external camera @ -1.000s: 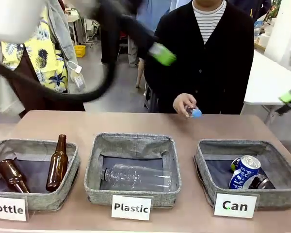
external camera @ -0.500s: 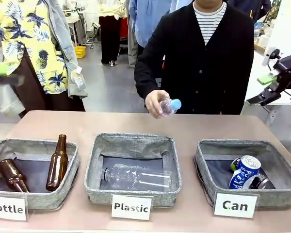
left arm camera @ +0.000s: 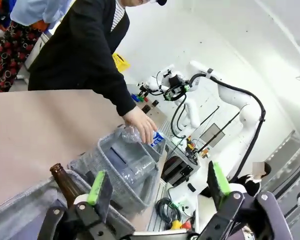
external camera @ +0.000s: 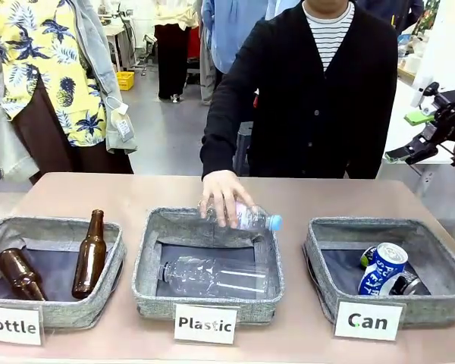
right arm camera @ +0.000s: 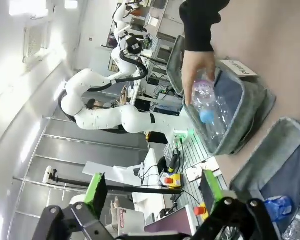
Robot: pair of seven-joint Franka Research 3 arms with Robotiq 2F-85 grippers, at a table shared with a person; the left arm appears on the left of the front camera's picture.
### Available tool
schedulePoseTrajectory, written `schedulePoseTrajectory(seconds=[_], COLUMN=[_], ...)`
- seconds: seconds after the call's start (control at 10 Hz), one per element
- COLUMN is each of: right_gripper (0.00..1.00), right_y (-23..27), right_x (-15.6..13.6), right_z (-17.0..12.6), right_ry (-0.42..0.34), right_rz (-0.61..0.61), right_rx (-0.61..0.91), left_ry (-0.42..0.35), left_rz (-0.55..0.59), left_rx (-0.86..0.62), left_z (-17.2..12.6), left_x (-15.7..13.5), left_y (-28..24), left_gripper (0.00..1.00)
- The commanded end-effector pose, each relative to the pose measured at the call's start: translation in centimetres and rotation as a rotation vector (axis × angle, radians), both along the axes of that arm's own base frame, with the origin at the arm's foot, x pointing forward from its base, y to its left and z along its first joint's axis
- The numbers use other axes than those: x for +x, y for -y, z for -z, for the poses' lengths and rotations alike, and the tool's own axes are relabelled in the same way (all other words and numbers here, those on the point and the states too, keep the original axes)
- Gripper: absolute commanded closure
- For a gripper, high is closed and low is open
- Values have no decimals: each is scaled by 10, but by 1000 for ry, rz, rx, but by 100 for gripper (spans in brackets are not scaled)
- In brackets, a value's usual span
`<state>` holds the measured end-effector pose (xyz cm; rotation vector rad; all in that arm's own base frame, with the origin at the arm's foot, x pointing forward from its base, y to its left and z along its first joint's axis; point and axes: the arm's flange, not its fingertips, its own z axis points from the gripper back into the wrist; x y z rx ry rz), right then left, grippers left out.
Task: Sort the can waste into the basket.
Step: Pick up the can waste from the table and place it in the right Fabric basket.
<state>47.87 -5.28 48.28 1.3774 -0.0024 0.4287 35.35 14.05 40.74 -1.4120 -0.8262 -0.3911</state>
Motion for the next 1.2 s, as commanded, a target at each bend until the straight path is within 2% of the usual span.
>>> schedulePoseTrajectory(seconds=[0.0,1.1], right_gripper=[0,0], right_y=[-5,-5], right_x=[-5,-5], right_z=[-4,-4], right_ry=[13,13], right_rz=[-15,-15], right_rx=[-26,-26], left_ry=[9,9], left_rz=[-9,-9], left_rx=[40,40], left_z=[-25,-25], left_x=[-6,-6], left_y=[2,2], left_gripper=[0,0])
